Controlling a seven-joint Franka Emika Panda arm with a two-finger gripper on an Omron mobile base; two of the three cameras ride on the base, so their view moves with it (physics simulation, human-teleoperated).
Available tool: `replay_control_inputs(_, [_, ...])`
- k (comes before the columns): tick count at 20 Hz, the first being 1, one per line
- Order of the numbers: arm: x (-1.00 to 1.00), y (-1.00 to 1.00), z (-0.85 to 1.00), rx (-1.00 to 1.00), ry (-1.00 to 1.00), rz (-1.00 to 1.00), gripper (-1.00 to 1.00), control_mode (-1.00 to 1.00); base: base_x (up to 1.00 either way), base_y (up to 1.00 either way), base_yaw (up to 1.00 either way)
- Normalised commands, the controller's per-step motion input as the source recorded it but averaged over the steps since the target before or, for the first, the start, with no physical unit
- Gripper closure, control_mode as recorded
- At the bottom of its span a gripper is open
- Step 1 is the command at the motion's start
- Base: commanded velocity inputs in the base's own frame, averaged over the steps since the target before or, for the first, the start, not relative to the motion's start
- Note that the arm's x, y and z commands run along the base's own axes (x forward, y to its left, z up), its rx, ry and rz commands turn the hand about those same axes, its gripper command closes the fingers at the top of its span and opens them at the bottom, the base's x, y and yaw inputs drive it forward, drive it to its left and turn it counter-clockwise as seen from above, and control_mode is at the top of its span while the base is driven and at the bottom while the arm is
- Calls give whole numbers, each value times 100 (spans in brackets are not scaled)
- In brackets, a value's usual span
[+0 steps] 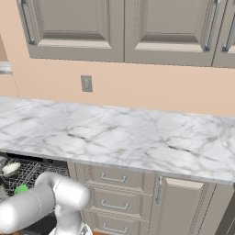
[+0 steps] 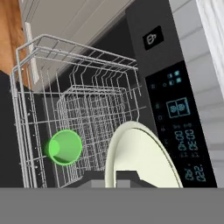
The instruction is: Pick up the cup and bowl from the counter, place them in the dishwasher, and close the dishwasher door.
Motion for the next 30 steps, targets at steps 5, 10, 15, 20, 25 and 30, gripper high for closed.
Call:
replay_control_inputs(5, [0,-15,-35,0,0,0,100,-100,0,0,0])
replay_control_inputs(10, [0,-14,-50,0,0,0,100,-100,0,0,0])
replay_control_inputs(15, [17,0,-50,0,0,0,100,-100,0,0,0])
replay_control_inputs(20, [29,4,-21,0,0,0,100,-100,0,0,0])
replay_control_inputs(25, [26,31,-19,0,1,0,100,-100,0,0,0])
replay_control_inputs(30, [18,42,-27,0,1,0,100,-100,0,0,0])
